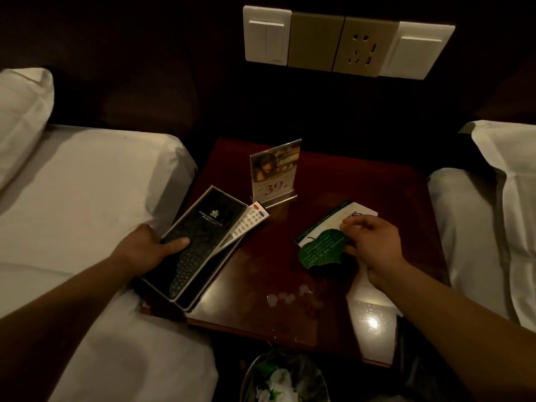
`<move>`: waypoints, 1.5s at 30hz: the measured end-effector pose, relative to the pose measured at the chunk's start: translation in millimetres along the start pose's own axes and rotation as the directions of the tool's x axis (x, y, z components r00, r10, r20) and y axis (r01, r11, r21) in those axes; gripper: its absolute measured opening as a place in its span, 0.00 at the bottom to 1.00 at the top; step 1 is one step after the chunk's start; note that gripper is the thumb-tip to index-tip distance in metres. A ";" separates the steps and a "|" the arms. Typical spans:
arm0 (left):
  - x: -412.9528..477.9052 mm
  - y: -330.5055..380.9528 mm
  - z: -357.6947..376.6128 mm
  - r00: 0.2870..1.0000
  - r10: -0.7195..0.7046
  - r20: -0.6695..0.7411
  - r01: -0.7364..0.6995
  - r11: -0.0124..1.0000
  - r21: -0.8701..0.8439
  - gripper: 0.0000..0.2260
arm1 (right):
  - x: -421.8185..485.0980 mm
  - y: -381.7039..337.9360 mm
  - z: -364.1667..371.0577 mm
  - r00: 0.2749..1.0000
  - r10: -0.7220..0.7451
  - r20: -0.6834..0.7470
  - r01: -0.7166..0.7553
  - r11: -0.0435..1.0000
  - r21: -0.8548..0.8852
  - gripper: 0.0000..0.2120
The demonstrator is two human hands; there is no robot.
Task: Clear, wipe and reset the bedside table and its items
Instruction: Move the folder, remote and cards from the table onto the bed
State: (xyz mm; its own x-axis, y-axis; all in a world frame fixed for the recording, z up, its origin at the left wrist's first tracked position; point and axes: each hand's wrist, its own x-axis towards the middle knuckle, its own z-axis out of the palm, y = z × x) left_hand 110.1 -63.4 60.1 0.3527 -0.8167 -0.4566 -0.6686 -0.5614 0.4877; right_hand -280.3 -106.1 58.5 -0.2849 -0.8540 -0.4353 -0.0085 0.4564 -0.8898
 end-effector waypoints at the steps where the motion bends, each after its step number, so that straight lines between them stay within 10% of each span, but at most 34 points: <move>1: -0.9 1.7 -2.5 1.000 -0.014 0.013 0.014 1.000 0.012 0.23 | -1.9 -1.9 2.1 1.000 -0.007 0.004 0.007 1.000 -0.005 0.05; 16: -80.7 -1.6 21.2 0.985 -0.052 0.164 0.147 0.753 -0.641 0.18 | -54.5 -26.5 32.0 0.976 -0.122 0.178 0.128 0.992 -0.020 0.13; 45: -272.8 -257.8 -71.4 0.779 -0.617 -0.113 0.115 0.317 -0.942 0.15 | -273.8 -14.0 275.4 0.606 0.017 0.795 0.247 0.947 -0.208 0.28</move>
State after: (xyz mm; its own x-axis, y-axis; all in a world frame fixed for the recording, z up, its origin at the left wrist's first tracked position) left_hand 233.0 294.6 112.1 0.7610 -0.3047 -0.5727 0.4450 -0.3971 0.8027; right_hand 61.8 52.5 152.3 0.5893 -0.7088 -0.3878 -0.2774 0.2733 -0.9211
